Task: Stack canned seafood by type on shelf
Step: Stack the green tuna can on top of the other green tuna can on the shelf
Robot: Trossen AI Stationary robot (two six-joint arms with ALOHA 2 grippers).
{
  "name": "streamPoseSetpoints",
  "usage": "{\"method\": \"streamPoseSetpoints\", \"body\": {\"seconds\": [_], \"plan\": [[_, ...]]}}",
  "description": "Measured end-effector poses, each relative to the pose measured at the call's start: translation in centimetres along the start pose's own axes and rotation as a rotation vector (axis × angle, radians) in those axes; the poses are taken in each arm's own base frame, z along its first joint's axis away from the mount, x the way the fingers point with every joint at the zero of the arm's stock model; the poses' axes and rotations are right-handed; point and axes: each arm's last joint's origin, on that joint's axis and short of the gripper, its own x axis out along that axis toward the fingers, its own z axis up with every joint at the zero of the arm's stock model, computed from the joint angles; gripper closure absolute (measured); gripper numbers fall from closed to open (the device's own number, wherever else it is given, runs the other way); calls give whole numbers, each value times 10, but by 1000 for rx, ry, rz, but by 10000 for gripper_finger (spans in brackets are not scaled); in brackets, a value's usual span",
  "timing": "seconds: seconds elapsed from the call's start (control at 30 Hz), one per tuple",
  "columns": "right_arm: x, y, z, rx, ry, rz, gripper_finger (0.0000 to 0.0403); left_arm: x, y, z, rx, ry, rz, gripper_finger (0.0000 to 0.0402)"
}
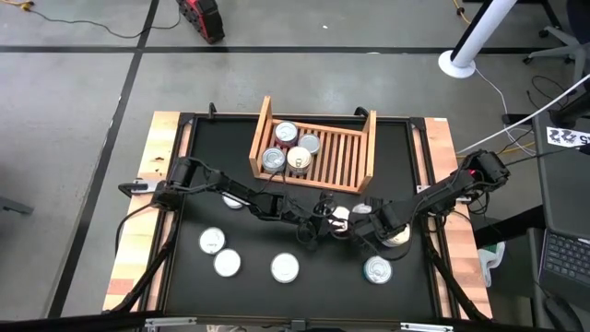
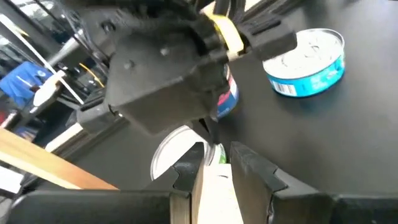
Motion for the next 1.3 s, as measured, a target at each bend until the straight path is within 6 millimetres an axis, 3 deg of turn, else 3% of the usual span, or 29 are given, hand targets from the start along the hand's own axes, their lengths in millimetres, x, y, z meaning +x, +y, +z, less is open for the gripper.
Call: {"method": "streamPoseSetpoints", "body": {"seconds": [0.17, 0.93, 1.07, 1.3], "plan": [[-1, 5, 6, 11, -49, 64, 403, -1, -3, -5, -67, 55, -29, 327], [-6, 17, 26, 42, -238, 228, 403, -2, -18, 3, 3, 61, -35, 324], [-6, 17, 27, 49, -265, 205, 403, -3, -20, 4, -23, 60, -37, 292], [-6, 7, 37, 101, -302, 204, 403, -3, -23, 2, -32, 98, -48, 200]]}}
